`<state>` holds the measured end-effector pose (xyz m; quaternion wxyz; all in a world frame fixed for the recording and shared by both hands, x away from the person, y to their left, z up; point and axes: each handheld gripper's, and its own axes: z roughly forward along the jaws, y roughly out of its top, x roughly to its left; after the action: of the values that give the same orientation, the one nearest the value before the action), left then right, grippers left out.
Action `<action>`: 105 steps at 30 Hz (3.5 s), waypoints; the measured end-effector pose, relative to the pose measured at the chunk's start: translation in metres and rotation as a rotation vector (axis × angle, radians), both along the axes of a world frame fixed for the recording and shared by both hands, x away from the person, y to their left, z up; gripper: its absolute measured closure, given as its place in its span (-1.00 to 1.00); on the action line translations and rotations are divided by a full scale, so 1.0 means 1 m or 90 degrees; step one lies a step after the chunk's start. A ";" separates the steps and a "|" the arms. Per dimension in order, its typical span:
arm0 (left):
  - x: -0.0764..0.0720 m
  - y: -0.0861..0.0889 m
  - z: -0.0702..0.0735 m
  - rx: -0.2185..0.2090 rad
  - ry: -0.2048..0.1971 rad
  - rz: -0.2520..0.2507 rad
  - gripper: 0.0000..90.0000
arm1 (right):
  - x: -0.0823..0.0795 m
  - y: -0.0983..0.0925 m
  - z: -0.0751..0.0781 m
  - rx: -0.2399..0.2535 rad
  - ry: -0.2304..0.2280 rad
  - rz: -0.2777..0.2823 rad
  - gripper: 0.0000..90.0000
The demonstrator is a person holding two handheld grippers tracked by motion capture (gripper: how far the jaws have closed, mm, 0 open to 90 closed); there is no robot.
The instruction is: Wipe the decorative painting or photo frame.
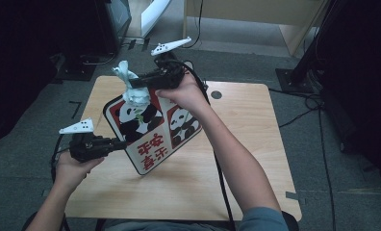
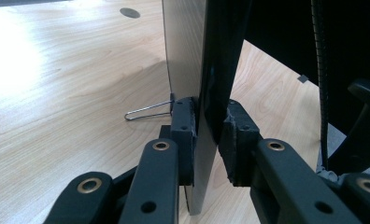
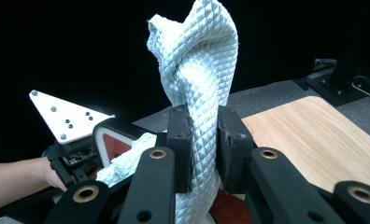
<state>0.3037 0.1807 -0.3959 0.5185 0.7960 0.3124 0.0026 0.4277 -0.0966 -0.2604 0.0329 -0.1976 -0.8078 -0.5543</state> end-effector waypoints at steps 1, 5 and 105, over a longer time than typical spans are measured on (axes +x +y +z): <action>0.000 0.000 0.000 0.000 0.000 0.000 0.72 | 0.000 -0.001 0.000 -0.001 -0.001 -0.002 0.72; 0.000 0.000 0.000 0.000 0.003 0.000 0.72 | 0.003 -0.006 0.000 0.000 0.003 -0.011 0.72; 0.002 0.003 0.000 0.004 0.004 -0.004 0.74 | 0.061 -0.100 0.010 -0.068 0.006 -0.230 0.75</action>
<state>0.3058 0.1839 -0.3959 0.5150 0.7986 0.3114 -0.0003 0.4887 -0.1962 -0.2502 -0.0739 -0.3436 -0.7872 -0.5067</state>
